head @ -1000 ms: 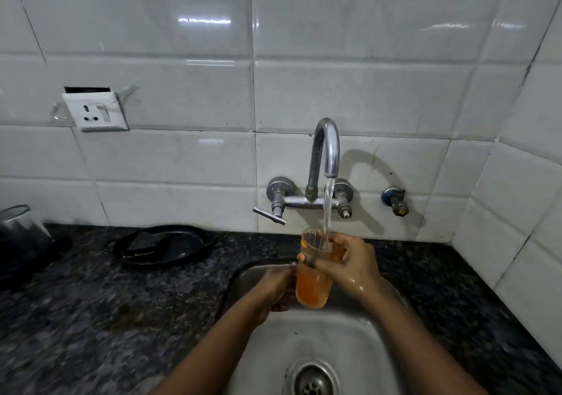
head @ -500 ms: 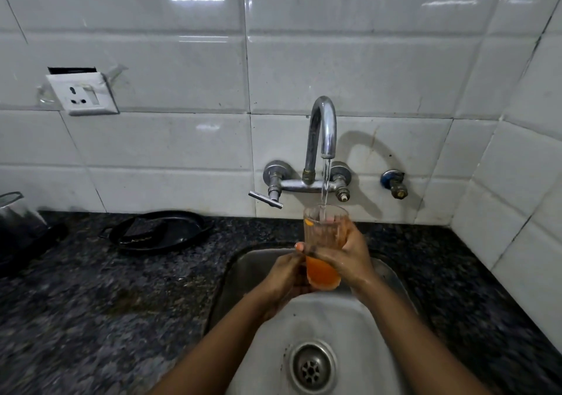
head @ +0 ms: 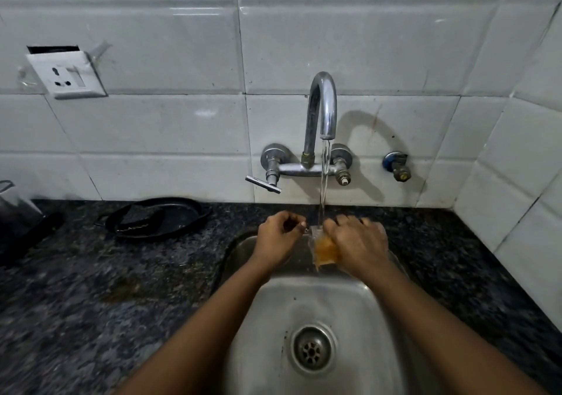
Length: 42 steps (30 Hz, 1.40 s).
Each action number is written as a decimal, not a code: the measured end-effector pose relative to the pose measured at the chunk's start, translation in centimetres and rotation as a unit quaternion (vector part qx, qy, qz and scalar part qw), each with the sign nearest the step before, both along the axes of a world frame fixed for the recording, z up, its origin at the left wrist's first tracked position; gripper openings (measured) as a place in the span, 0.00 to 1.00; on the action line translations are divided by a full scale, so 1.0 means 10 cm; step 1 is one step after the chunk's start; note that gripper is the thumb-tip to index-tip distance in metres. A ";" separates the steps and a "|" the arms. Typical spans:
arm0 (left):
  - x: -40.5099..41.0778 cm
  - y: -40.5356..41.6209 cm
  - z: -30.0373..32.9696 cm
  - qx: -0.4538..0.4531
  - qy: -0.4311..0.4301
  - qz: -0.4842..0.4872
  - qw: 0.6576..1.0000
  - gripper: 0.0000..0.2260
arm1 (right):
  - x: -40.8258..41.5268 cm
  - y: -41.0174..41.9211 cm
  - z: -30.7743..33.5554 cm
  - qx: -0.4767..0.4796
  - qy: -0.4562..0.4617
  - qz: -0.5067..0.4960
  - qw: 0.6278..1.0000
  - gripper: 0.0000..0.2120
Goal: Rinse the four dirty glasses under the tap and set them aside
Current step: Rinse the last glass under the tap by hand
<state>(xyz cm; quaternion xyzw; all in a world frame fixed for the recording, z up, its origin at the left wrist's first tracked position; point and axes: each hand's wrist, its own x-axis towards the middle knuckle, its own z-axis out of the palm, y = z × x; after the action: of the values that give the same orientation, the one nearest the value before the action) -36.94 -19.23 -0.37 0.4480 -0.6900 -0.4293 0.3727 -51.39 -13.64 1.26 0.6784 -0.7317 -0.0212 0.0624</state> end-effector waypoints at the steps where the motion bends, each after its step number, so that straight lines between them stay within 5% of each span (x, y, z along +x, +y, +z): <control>1: 0.00 -0.01 -0.07 0.036 -0.005 0.006 0.999 0.03 | -0.01 -0.01 0.01 0.005 0.036 0.022 0.999 0.27; 4: 0.02 -0.02 -0.32 0.143 0.006 0.009 0.990 0.03 | -0.09 -0.07 -0.03 0.017 0.123 0.054 0.991 0.25; 9: -0.01 -0.01 -0.42 0.191 0.021 -0.039 0.981 0.05 | -0.16 -0.09 -0.12 -0.067 0.165 0.100 0.979 0.28; 15: -0.30 -0.04 -0.11 0.281 0.169 -0.204 0.922 0.11 | -0.13 -0.17 -0.13 -0.089 -0.061 0.097 0.989 0.31; 17: -0.42 -0.08 0.03 0.223 0.090 -0.221 0.945 0.12 | -0.16 -0.19 -0.14 -0.084 -0.169 0.096 0.977 0.34; 19: -0.50 -0.10 0.20 0.085 -0.145 -0.275 0.947 0.11 | -0.18 -0.20 -0.14 -0.093 -0.231 0.099 0.963 0.36; 21: -0.60 -0.15 0.24 -0.046 -0.394 -0.253 0.883 0.15 | -0.14 -0.20 -0.14 -0.087 -0.261 0.108 0.955 0.38; 22: -0.65 -0.17 0.27 -0.089 -0.510 -0.245 0.819 0.15 | -0.11 -0.19 -0.13 -0.093 -0.277 0.112 0.950 0.38; 24: -0.73 -0.14 0.31 -0.159 -0.619 -0.263 0.723 0.13 | -0.11 -0.20 -0.17 -0.128 -0.314 0.131 0.932 0.37; 26: -0.76 -0.24 0.26 -0.176 -0.581 -0.271 0.747 0.12 | -0.12 -0.21 -0.22 -0.150 -0.360 0.135 0.911 0.31; 28: -0.67 -0.32 0.33 -0.068 -0.476 -0.310 0.820 0.11 | -0.12 -0.19 -0.20 -0.137 -0.462 0.094 0.871 0.28; 30: -0.53 -0.34 0.46 0.120 -0.276 -0.368 0.880 0.06 | -0.14 -0.20 -0.25 -0.161 -0.497 0.046 0.851 0.30; 32: -0.46 -0.36 0.52 0.216 -0.082 -0.328 0.916 0.08 | -0.19 -0.22 -0.33 -0.186 -0.492 -0.015 0.851 0.32; 35: -0.51 -0.17 0.39 0.055 -0.082 -0.201 0.975 0.19 | -0.14 -0.26 -0.31 -0.187 -0.429 -0.082 0.880 0.32; 38: -0.56 -0.05 0.12 -0.146 -0.043 -0.047 0.987 0.19 | 0.08 -0.24 -0.20 -0.185 -0.351 -0.117 0.910 0.30; 40: -0.52 -0.12 0.07 -0.103 0.059 0.004 0.993 0.17 | 0.17 -0.20 -0.24 -0.181 -0.350 -0.089 0.915 0.43; 42: -0.43 -0.18 0.11 -0.024 0.127 -0.011 0.992 0.16 | 0.18 -0.13 -0.27 -0.149 -0.447 -0.039 0.881 0.55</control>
<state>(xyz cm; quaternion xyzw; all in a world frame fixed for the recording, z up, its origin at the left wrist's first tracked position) -41.28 -21.07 0.70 0.3733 -0.6520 -0.4704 0.4630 -49.61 -14.92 -1.41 0.5699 -0.7021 0.3910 -0.1714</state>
